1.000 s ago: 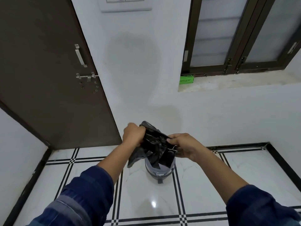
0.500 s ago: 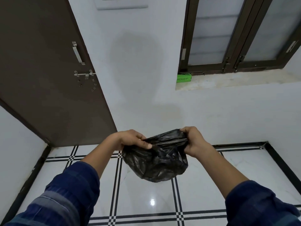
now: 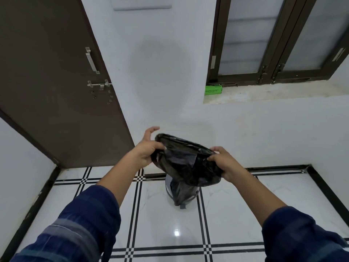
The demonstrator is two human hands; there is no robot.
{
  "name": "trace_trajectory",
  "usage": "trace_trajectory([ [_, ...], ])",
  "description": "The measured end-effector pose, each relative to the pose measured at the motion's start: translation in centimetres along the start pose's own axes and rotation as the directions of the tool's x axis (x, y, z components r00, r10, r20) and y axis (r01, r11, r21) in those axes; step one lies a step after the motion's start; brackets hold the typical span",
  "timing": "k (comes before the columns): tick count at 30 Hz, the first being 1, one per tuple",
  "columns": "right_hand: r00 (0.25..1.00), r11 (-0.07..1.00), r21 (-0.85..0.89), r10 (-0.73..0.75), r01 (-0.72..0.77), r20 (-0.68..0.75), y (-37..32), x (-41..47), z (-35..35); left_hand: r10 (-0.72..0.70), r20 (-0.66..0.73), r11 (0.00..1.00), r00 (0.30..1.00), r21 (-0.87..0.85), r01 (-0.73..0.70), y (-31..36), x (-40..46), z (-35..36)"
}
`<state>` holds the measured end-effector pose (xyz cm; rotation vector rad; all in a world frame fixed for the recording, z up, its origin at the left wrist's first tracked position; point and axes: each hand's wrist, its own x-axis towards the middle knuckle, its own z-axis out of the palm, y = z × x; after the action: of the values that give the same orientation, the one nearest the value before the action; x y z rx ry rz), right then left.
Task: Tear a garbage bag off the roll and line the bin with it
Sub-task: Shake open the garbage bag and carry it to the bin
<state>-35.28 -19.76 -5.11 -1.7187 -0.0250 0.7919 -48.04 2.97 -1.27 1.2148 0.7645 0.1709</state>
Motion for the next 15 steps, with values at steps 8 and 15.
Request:
trace_trajectory([
  [8,0.407,0.306,-0.637,-0.913,0.707,0.013,-1.5,-1.3,0.8,0.876,0.225,-0.086,0.426,0.943,-0.321,-1.1,-1.2,1.4],
  [15,0.977,0.08,-0.985,0.136,0.153,0.163,-0.5,-2.2,1.3,-0.316,0.006,-0.153,0.949,0.987,-0.057,-2.0,-0.8,-0.7],
])
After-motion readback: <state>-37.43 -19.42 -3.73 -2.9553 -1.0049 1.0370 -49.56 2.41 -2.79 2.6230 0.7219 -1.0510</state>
